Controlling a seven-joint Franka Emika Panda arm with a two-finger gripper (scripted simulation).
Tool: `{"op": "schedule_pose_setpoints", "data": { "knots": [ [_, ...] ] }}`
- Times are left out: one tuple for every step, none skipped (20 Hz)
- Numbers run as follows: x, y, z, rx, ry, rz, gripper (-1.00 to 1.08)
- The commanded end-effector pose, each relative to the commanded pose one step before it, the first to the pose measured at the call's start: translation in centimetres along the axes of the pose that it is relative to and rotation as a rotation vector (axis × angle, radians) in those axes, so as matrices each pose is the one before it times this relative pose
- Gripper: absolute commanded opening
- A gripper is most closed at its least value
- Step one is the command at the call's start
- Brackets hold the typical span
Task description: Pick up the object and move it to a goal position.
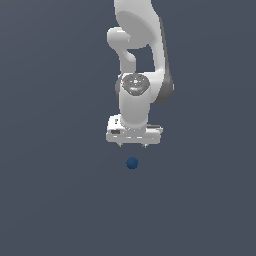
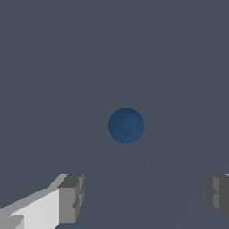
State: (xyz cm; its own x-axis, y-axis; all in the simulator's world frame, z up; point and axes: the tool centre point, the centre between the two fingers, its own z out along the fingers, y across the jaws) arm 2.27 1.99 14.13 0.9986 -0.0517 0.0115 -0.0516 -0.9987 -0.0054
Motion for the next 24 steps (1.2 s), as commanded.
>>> {"op": "schedule_pose_setpoints", "data": {
  "knots": [
    [0.714, -0.046, 1.304, -0.00025, -0.00325, 0.03943, 1.0],
    [0.318, -0.032, 0.586, -0.00032, -0.00112, 0.01773, 1.0],
    [0.29, -0.034, 0.554, -0.00043, -0.00102, 0.01654, 1.0],
    [0.261, -0.035, 0.518, -0.0005, -0.00091, 0.01525, 1.0],
    [0.234, -0.034, 0.481, -0.00055, -0.0008, 0.014, 1.0],
    [0.209, -0.035, 0.443, -0.00058, -0.00071, 0.01272, 1.0],
    [0.185, -0.033, 0.404, -0.00058, -0.00061, 0.01148, 1.0],
    [0.162, -0.031, 0.363, -0.00056, -0.00053, 0.01024, 1.0],
    [0.14, -0.029, 0.322, -0.00053, -0.00045, 0.009, 1.0],
    [0.119, -0.026, 0.281, -0.00049, -0.00038, 0.00779, 1.0],
    [0.099, -0.021, 0.238, -0.00043, -0.00031, 0.0066, 1.0],
    [0.079, -0.021, 0.195, -0.00036, -0.00024, 0.00533, 1.0],
    [0.062, -0.014, 0.153, -0.00029, -0.00019, 0.00419, 1.0],
    [0.044, -0.009, 0.109, -0.00021, -0.00013, 0.003, 1.0],
    [0.027, -0.004, 0.066, -0.00013, -0.00008, 0.00182, 1.0],
    [0.01, 0.004, 0.022, -0.00005, -0.00003, 0.00069, 1.0],
    [-0.09, 0.008, -0.076, -0.00002, -0.00087, -0.00405, 1.0],
    [-0.001, -0.002, 0.037, 0.0, 0.0, 0.0, 1.0],
    [-0.002, -0.005, 0.112, 0.0, 0.0, 0.0, 1.0],
    [-0.003, -0.009, 0.185, 0.0, 0.0, 0.0, 1.0],
    [-0.005, -0.012, 0.259, 0.0, 0.0, 0.0, 1.0],
    [0.003, 0.028, 0.323, 0.0, 0.00013, 0.00068, 1.0],
    [-0.01, -0.018, 0.404, 0.0, 0.0, 0.0, 1.0],
    [-0.004, 0.023, 0.466, 0.0, 0.00013, 0.00068, 1.0]
  ]
}}
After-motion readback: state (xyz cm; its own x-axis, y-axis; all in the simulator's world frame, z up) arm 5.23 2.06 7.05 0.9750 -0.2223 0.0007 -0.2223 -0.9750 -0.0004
